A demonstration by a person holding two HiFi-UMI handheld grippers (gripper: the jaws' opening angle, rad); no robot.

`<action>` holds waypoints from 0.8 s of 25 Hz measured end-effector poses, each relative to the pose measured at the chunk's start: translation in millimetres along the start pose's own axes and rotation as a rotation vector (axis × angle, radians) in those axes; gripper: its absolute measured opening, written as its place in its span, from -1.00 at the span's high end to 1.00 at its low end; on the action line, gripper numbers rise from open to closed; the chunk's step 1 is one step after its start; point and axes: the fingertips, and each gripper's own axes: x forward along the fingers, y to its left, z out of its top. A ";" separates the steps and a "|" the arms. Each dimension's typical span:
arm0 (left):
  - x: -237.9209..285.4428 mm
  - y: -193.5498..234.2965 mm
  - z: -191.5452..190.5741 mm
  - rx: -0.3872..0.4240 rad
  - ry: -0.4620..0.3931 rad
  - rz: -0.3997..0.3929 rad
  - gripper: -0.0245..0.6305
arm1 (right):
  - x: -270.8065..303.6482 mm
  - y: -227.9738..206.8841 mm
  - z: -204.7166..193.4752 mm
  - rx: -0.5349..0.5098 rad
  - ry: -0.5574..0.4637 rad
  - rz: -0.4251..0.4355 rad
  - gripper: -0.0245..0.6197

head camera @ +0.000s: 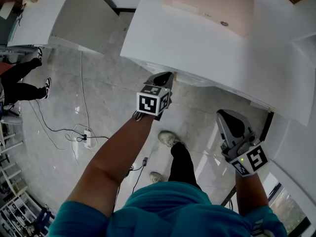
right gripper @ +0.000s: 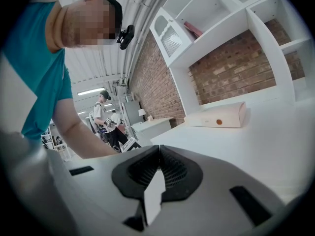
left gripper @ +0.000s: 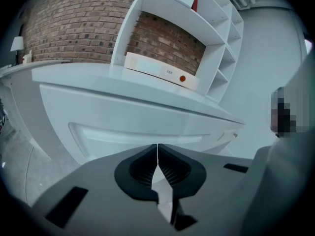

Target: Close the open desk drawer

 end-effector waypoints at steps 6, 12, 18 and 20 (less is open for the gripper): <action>-47.0 -19.2 -21.7 -0.037 -0.001 -0.029 0.87 | 20.8 24.0 13.3 -0.028 0.016 0.066 0.85; -130.0 -12.4 -24.3 -0.101 -0.072 -0.008 0.87 | 47.7 66.4 24.9 -0.054 0.072 0.188 0.85; -234.7 26.0 -18.1 -0.198 -0.209 0.114 0.87 | 90.0 124.2 43.8 -0.120 0.115 0.346 0.85; -271.9 36.7 -19.7 -0.224 -0.248 0.161 0.87 | 102.4 146.1 48.1 -0.136 0.137 0.399 0.85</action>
